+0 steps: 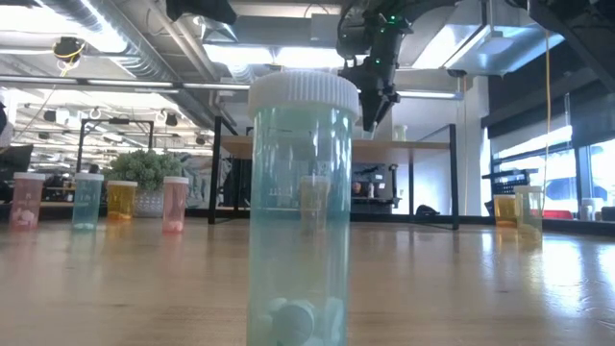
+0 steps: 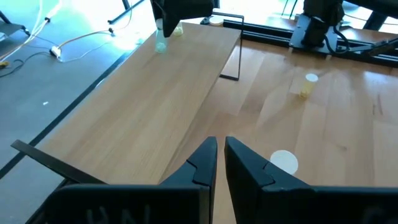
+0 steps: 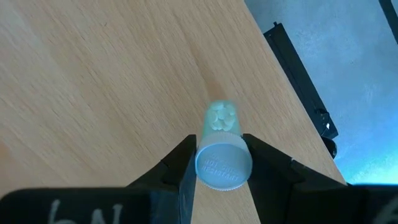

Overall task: Pick and place medicine bottles onto shelf by color
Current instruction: Put the top right blue medicine bottle on the shelf

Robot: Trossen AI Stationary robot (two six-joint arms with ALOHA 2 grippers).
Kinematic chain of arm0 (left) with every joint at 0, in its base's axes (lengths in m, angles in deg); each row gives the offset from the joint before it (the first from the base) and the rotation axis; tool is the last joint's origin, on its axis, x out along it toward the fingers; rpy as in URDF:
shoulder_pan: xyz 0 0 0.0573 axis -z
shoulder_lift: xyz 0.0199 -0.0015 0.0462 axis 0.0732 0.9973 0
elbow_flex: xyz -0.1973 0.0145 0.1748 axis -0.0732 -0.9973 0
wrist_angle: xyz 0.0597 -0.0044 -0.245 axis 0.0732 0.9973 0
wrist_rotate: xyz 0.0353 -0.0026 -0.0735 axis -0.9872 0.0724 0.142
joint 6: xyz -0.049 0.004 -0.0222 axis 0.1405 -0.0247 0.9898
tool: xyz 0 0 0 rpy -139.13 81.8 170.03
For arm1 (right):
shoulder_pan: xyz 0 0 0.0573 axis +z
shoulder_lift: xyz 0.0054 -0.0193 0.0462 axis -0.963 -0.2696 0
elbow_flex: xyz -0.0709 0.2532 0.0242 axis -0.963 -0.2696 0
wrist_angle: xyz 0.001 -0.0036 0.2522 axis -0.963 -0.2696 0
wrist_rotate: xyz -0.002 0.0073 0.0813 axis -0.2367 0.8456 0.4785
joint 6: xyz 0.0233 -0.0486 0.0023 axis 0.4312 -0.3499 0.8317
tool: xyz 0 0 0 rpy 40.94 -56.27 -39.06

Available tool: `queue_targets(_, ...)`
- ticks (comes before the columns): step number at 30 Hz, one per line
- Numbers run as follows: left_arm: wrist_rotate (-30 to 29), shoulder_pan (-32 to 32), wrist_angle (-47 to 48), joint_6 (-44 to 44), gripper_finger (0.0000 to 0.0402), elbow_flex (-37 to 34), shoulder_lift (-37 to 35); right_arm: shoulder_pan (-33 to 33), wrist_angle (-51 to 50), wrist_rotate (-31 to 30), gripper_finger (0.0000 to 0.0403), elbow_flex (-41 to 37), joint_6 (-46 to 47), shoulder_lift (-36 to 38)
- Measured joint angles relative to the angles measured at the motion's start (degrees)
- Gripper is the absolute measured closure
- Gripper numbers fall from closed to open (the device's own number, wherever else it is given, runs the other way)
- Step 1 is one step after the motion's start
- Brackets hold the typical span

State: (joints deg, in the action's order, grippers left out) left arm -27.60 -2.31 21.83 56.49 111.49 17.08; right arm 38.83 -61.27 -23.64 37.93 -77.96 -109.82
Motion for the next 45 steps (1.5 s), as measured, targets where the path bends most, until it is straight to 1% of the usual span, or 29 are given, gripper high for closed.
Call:
queue_targets(10,0.98,0.02,0.0,0.02,0.0374,0.0,0.0,-0.44,0.45,0.0,0.027,0.0,0.02,-0.64)
queue_targets(29,1.09,0.02,0.0,0.02,0.0374,0.0,-0.02,-0.55,-0.63,0.0,0.0268,0.0,-1.33,-1.55)
queue_targets(34,1.07,0.02,0.0,0.02,0.0374,0.0,-0.02,-0.55,-2.51,-0.01,0.0268,0.02,-1.24,-1.53)
queue_targets(38,1.07,0.02,0.0,0.02,0.0374,0.0,-0.02,-0.61,-5.97,0.0,0.0268,1.76,0.25,-1.49)
queue_targets(42,1.07,0.02,0.0,0.02,0.0374,0.0,-0.02,-0.61,-8.81,0.13,0.0268,5.2,0.32,-1.46)
queue_targets(45,1.07,0.02,0.0,0.02,0.0374,0.0,-0.02,-0.63,-10.64,2.58,0.0268,7.78,2.11,-1.46)
